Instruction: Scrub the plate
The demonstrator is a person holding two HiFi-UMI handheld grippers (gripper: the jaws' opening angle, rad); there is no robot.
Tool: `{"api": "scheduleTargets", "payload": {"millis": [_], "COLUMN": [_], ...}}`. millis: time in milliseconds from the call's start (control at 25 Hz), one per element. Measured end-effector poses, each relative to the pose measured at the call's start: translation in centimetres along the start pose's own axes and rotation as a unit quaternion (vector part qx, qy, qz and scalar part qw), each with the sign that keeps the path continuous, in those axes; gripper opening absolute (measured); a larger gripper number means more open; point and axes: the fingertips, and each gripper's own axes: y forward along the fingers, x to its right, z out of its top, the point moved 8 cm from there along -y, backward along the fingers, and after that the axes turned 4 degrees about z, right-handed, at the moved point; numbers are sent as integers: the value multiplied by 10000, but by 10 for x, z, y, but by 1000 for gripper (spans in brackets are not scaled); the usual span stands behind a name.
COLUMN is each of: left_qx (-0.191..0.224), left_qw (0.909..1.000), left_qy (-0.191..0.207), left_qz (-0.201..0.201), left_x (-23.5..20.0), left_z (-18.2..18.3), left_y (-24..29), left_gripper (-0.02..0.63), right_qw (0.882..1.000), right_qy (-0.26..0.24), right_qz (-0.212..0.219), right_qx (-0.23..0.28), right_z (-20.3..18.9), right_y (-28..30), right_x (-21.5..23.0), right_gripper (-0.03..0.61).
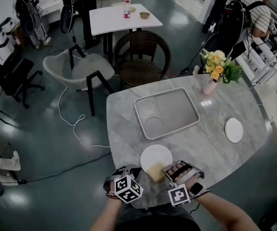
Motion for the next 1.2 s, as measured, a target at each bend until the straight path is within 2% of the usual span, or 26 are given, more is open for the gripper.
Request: {"api": "scheduleTargets", "payload": {"millis": [200, 440, 600, 760, 880, 960, 1080, 1200], "left_qx": [-9, -21, 3, -30, -21, -16, -20, -16], "left_qw": [9999, 9998, 9999, 9998, 9999, 9999, 9999, 9998], "left_qy": [112, 178, 118, 168, 115, 90, 115, 165], "left_qz": [-52, -70, -107, -111, -121, -110, -90, -88], "left_x": [0, 1, 0, 0, 0, 0, 0, 0], "left_z": [0, 1, 1, 2, 1, 1, 1, 1], "left_y": [2, 3, 2, 2, 2, 3, 3, 2], "left_gripper": [11, 11, 11, 11, 11, 11, 11, 11], "right_qw": [9999, 9980, 9930, 9954, 9950, 9939, 9903, 9908], "right_qy": [-48, -240, -754, -118, 118, 66, -309, -250], "right_qz": [-155, -584, -490, -572, -543, -578, -394, -331], "right_qx": [-32, -35, -768, -761, -835, -941, -1297, -1287], "right_z": [0, 3, -15, -30, -44, -52, -63, -65], "right_y": [11, 33, 34, 36, 36, 32, 24, 16], "right_x": [20, 56, 72, 79, 77, 74, 60, 46], "right_gripper": [78, 78, 78, 78, 78, 78, 78, 78]}}
